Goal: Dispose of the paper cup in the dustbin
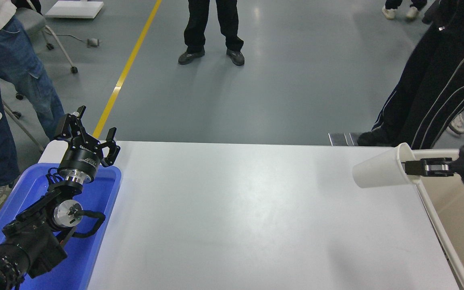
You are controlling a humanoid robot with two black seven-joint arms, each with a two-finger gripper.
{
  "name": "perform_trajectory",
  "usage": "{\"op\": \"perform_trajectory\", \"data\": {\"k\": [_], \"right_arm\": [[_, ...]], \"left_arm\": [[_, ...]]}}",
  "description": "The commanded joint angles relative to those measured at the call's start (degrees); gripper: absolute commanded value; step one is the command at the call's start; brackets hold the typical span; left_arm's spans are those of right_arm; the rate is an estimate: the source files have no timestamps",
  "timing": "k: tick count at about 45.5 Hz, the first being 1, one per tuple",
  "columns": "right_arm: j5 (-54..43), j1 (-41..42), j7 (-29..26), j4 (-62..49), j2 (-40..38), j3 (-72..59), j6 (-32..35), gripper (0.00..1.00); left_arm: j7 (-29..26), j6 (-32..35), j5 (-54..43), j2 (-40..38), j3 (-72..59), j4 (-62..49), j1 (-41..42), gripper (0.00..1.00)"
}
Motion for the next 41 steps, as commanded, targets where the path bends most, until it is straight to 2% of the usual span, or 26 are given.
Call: {"op": "perform_trajectory", "data": {"k": [1, 15, 21, 26, 41], "right_arm": [[2.1, 3.4, 0.2, 0.5, -1.4, 0.1, 2.5, 0.0], [2.5, 2.6, 0.2, -3.5, -1.2, 0.1, 2.4, 0.0], [3.6, 0.5, 0.1, -15.1, 0.0, -0.6, 2.1, 0.0], [9.0, -3.9, 0.1, -26.7, 2.2, -1.0, 2.1, 0.0], [19.5, -17.7, -0.2, -57.9, 12.9, -1.4, 2.3, 0.0]], "left_arm": [[-0.1, 0.0, 0.0, 0.0, 0.0, 0.0, 0.0, 1.0], [-0.1, 0.0, 0.0, 0.0, 0.0, 0.0, 0.0, 1.0], [0.0, 0.0, 0.0, 0.0, 0.0, 0.0, 0.0, 1.0], [-0.1, 0.0, 0.0, 0.0, 0.0, 0.0, 0.0, 1.0], [-0.1, 0.0, 0.0, 0.0, 0.0, 0.0, 0.0, 1.0]]}}
